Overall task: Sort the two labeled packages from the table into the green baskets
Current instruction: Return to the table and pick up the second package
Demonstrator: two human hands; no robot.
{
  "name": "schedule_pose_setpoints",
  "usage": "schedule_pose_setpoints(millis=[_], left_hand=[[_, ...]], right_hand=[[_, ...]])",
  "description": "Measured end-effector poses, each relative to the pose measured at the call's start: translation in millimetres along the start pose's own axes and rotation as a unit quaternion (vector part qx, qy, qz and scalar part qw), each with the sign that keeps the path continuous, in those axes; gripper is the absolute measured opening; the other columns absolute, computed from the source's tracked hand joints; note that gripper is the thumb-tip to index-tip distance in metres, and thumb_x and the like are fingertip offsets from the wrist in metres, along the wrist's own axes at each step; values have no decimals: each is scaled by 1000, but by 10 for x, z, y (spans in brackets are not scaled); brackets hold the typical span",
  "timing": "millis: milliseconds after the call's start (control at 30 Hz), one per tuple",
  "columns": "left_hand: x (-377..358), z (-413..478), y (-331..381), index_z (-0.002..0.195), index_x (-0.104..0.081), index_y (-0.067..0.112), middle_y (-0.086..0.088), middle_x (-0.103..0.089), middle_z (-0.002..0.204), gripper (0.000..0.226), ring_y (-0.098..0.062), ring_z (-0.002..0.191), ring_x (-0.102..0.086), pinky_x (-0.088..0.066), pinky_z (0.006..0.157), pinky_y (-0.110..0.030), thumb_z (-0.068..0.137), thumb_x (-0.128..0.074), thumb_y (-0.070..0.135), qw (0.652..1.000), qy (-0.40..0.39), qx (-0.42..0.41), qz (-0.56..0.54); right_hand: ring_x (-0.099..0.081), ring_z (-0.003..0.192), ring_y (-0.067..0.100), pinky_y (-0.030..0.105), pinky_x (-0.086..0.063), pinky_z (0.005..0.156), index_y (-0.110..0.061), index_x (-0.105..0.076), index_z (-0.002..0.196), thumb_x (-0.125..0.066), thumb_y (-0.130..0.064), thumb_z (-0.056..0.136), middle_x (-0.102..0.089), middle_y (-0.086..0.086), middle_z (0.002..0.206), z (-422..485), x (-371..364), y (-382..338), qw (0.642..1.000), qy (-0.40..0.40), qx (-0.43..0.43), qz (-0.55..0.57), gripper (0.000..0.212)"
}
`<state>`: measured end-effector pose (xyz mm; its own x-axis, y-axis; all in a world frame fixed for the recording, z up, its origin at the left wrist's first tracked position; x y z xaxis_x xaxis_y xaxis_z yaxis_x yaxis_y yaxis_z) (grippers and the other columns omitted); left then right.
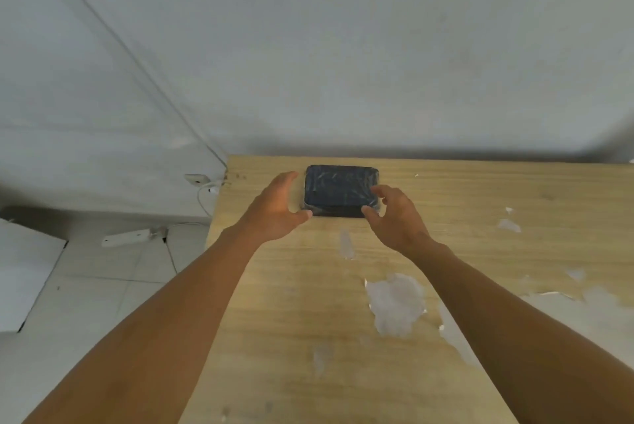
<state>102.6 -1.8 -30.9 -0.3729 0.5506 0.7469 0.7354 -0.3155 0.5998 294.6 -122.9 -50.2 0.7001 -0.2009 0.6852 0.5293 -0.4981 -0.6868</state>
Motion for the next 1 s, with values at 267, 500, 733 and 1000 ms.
schedule_pose_setpoints(millis=[267,500,733,1000], left_hand=[[-468,783,-37,156,-9,22,-6,0,166,120,-25,152,-2,-12,120,-48,66,-84,48,986,-65,-76,133],[-477,1000,-31,149,-32,22,-4,-28,154,98,-27,144,-22,-27,114,-49,69,-81,48,984,-73,-112,117],[59,844,93,138,-54,31,9,-53,130,66,-17,117,-53,-42,99,-37,79,-72,53,984,-159,-25,-81],[703,533,378,101,-77,25,1,-75,103,57,-17,103,-66,-43,101,-37,81,-49,72,970,-160,-32,-178]], right_hand=[[-52,125,23,37,-46,99,-14,-43,143,-60,-32,95,-49,8,142,220,-134,334,996,59,-74,-4,54],[-52,125,21,39,-48,100,-15,-42,144,-63,-33,94,-51,7,141,270,-105,307,996,52,-75,9,58],[-44,133,21,41,-45,104,-23,-33,150,-88,-40,66,-33,0,154,365,85,-306,992,6,90,-84,102],[-63,85,12,23,-53,75,-18,-58,125,-91,-22,66,-64,3,101,470,602,-826,993,6,108,57,68]])
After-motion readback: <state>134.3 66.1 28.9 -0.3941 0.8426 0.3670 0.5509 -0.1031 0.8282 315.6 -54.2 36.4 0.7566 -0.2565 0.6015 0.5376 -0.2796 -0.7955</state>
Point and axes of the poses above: each hand's wrist, its own z-axis towards the middle knuckle, its own x-axis out of the back of the hand, y = z × x, the point moved 7 cm from there along z, towards the middle knuckle
